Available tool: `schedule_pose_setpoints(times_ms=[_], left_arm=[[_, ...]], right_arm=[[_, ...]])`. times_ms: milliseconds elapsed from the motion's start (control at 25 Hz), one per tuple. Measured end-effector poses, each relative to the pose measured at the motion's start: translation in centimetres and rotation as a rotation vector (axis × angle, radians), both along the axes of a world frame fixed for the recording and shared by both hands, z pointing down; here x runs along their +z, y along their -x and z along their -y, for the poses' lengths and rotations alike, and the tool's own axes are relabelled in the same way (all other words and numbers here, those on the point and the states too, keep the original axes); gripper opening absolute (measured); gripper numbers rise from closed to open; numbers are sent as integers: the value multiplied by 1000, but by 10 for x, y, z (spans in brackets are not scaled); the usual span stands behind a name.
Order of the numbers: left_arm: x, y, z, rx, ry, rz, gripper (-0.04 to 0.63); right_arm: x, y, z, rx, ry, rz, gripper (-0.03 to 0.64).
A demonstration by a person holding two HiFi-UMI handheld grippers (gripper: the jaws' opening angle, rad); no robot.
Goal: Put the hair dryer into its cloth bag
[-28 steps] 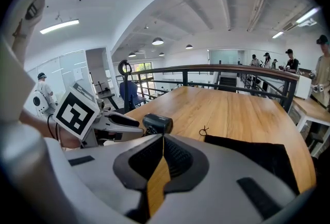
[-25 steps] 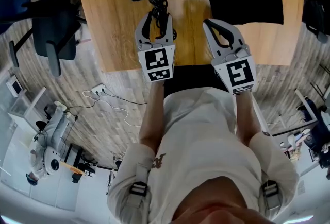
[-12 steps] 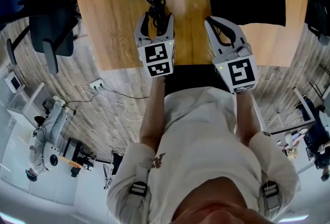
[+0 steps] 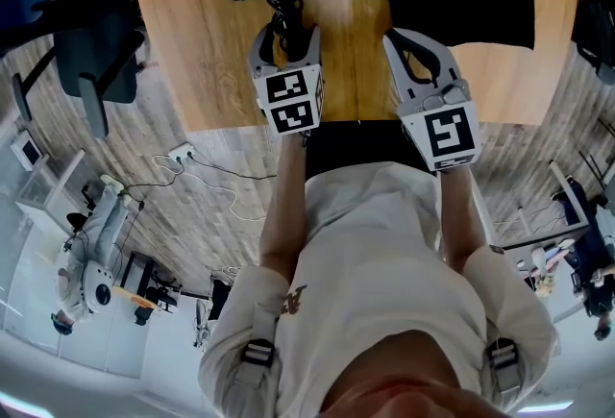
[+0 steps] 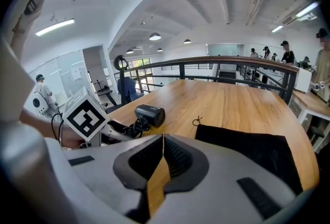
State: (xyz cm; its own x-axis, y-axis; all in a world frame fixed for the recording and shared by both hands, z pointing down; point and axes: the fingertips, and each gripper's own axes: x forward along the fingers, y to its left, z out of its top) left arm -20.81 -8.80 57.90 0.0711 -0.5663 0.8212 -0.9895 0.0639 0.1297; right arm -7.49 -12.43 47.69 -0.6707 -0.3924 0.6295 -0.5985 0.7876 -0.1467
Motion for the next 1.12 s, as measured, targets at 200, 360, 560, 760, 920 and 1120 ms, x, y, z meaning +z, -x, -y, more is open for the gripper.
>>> schedule_pose_setpoints(times_ms=[200, 360, 560, 760, 920, 1120], left_arm=[[7, -3, -1, 2, 35, -23, 314], [8, -4, 0, 2, 46, -29, 308], [9, 0, 2, 3, 37, -45, 286], [8, -7, 6, 75, 20, -37, 272], [7, -9, 5, 122, 13, -38, 268], [4, -11, 5, 171, -2, -46, 267]], right_arm=[[4, -8, 3, 10, -7, -1, 21], [7, -14, 6, 23, -14, -20, 21], [27, -24, 10, 79, 33, -70, 21], [39, -32, 15, 119, 51, -94, 23], [44, -33, 19, 133, 48, -103, 23], [51, -37, 23, 147, 48, -130, 23]])
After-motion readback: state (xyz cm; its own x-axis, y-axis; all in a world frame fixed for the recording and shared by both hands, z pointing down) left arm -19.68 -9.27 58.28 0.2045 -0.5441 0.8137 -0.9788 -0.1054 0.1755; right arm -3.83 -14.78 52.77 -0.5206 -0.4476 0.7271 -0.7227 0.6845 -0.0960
